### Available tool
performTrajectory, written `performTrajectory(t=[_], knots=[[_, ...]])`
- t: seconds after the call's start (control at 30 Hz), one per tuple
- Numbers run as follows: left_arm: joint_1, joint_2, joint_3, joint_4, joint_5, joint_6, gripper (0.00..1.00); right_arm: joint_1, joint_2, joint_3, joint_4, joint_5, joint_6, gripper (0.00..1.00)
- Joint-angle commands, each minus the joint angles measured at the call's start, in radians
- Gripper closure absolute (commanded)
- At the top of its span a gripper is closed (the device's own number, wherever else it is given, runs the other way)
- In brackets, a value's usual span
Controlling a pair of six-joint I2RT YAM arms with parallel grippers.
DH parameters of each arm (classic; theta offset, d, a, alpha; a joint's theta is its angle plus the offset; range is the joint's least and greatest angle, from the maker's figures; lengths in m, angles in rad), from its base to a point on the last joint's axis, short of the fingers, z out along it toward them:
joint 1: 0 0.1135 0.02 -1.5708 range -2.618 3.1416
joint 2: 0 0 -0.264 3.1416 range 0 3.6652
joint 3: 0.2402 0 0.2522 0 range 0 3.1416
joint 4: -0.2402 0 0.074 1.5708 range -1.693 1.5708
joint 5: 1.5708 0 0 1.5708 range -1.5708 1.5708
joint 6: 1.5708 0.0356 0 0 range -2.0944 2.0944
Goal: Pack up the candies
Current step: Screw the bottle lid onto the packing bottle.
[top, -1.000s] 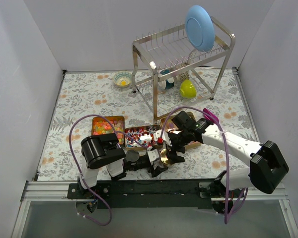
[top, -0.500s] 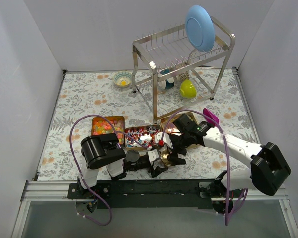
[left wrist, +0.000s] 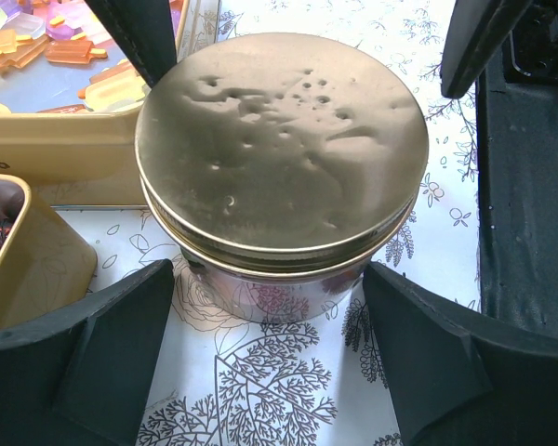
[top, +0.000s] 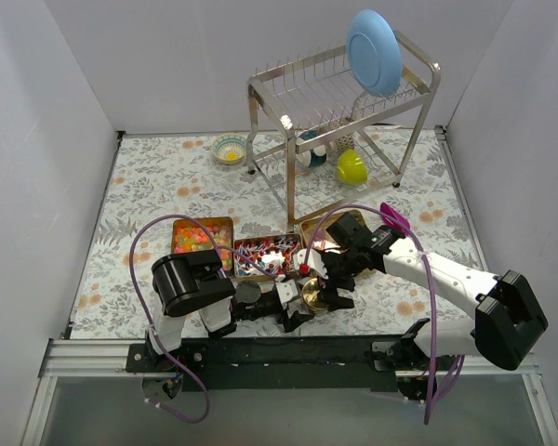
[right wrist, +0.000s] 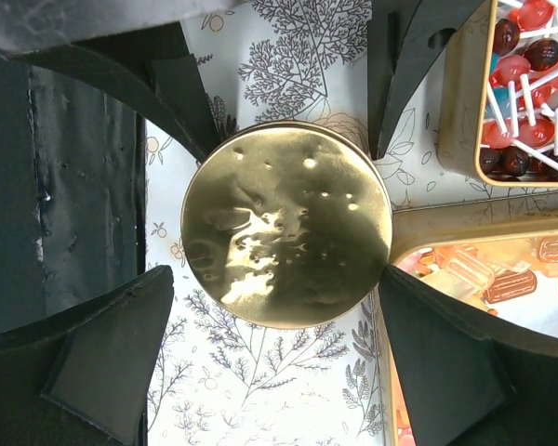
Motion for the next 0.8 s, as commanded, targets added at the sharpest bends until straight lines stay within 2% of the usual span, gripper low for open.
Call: performTrajectory(t=[0.0,0.3,0.57,0.7,0.73,0.77], knots=[[-0.017,0.085,-0.078,0.315,-0.017,0.075,0.17,-0.008,-0.018,0.024,-0.056,0.056,-0.023,0.02],[-0.015,0.094,-0.077,0.321,0.002,0.067,0.17,-0.084,-0.031,0.018,-0.150,0.124,-0.054,0.02],[-0.020,0.119,-0.060,0.353,0.005,0.092,0.14,-0.110,-0.063,0.088,-0.090,0.131,-0.014,0.03],[-0.020,0.146,-0.031,0.363,0.037,0.090,0.13,-0.112,-0.078,0.149,-0.017,0.081,0.017,0.10],[-0.020,0.152,-0.020,0.364,0.046,0.089,0.13,-0.110,-0.077,0.165,-0.014,0.038,0.029,0.19],[-0.020,0.157,-0.015,0.367,0.048,0.087,0.13,-0.109,-0.064,0.176,-0.012,0.011,0.035,0.23]])
